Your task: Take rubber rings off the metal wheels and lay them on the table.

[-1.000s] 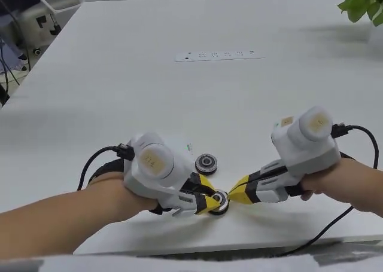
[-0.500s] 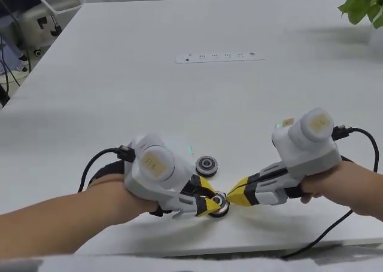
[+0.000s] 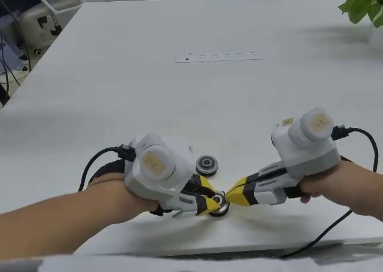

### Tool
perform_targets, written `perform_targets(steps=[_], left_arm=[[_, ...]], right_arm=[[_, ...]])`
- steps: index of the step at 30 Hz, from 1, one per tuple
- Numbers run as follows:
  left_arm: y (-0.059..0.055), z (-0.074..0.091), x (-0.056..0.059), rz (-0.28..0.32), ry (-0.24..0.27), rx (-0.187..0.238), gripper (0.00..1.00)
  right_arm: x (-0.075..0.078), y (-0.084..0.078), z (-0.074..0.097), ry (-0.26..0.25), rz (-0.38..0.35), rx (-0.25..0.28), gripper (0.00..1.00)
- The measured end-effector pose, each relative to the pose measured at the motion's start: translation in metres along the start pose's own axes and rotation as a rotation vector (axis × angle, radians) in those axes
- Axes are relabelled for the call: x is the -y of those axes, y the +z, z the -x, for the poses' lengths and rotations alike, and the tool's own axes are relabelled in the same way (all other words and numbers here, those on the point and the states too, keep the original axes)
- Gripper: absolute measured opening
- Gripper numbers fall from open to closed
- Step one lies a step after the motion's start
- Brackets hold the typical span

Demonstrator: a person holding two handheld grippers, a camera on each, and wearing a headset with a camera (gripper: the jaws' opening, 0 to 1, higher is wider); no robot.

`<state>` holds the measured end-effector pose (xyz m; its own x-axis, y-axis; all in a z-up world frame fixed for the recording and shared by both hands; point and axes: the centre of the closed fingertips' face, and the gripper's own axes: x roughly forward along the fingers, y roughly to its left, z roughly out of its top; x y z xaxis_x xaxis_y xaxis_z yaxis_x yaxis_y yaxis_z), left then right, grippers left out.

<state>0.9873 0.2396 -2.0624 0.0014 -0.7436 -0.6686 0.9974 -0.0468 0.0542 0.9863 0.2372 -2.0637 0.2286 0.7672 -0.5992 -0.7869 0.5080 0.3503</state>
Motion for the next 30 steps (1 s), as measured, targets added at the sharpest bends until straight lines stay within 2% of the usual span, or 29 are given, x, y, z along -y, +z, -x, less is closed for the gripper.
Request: perform_targets(steps=[18, 20, 21, 22, 23, 25, 27, 30], left_arm=[[0.0, 0.0, 0.0, 0.001, 0.0, 0.0, 0.07], [0.0, 0.0, 0.0, 0.001, 0.001, 0.0, 0.07], [0.0, 0.0, -0.001, 0.001, 0.002, 0.001, 0.07], [-0.001, 0.0, -0.001, 0.002, 0.002, -0.003, 0.07], [-0.001, 0.0, -0.001, 0.008, 0.002, 0.001, 0.07], [-0.001, 0.0, -0.002, 0.01, 0.002, 0.002, 0.07], [-0.001, -0.001, -0.002, 0.01, 0.005, 0.001, 0.07], [-0.001, -0.001, -0.002, 0.013, 0.006, 0.004, 0.07]], right_arm=[[-0.006, 0.004, -0.003, 0.02, 0.021, 0.011, 0.0], [-0.014, 0.01, -0.005, 0.055, 0.004, 0.041, 0.0], [-0.03, 0.02, -0.004, 0.133, -0.032, 0.083, 0.0], [-0.017, 0.018, -0.004, 0.06, 0.048, 0.06, 0.0], [-0.018, 0.017, -0.006, 0.058, 0.092, 0.049, 0.0], [-0.018, 0.014, -0.006, 0.067, 0.064, 0.058, 0.0], [-0.015, 0.011, -0.006, 0.053, 0.102, 0.055, 0.0], [-0.014, 0.011, -0.005, 0.052, 0.106, 0.056, 0.0]])
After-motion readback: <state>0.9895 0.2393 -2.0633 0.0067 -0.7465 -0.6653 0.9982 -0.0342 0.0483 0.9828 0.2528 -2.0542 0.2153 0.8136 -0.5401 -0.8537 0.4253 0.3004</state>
